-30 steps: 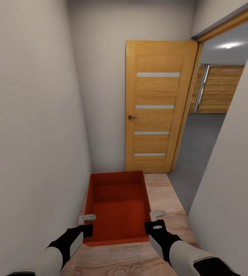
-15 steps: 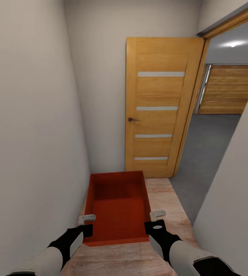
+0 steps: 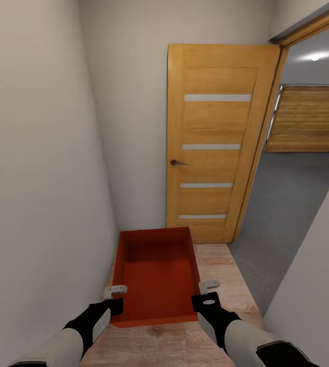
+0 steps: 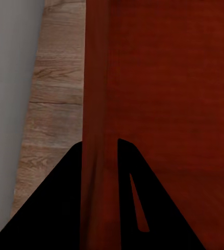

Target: Move the two storage containers from the living room to the garage. In the garage, place one container on the floor and stack the other container on top of it (either order is fine).

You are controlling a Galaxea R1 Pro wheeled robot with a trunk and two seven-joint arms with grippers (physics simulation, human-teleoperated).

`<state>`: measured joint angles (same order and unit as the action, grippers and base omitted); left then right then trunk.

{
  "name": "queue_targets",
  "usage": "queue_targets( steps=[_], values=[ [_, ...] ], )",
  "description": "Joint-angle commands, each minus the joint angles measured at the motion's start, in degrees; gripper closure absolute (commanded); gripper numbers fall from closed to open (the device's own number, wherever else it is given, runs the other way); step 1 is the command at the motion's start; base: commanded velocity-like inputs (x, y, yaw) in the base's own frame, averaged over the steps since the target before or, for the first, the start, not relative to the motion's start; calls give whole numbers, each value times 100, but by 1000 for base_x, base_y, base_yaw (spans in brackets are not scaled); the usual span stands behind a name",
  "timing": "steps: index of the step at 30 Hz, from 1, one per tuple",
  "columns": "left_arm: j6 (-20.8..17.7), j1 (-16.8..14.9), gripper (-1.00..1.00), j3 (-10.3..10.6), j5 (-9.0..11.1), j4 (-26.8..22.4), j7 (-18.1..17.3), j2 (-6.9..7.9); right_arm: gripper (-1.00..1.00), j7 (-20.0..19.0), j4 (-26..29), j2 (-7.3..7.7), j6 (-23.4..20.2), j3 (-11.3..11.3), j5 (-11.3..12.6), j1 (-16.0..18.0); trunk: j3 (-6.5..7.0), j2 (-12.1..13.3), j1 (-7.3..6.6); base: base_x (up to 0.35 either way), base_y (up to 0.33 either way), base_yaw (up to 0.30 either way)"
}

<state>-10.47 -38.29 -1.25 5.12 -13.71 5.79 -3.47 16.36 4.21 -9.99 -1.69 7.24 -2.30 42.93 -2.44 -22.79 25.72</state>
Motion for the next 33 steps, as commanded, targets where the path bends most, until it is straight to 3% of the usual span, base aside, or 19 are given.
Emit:
queue_targets(
  steps=[1, 20, 33],
  values=[
    [-34, -3, 100, -50, 77, -114, 45, 286, 100, 69, -26, -1, -16, -109, 43, 5, -13, -13, 7, 323, 0, 0],
    [-13, -3, 100, -43, 65, -128, 45, 287, 100, 69, -26, -1, -16, -109, 39, 5, -13, -13, 7, 322, 0, 0],
    [-32, -3, 100, -26, 44, -179, 45, 279, 100, 69, -26, -1, -16, -109, 41, 5, -13, -13, 7, 53, 0, 0]
  ],
)
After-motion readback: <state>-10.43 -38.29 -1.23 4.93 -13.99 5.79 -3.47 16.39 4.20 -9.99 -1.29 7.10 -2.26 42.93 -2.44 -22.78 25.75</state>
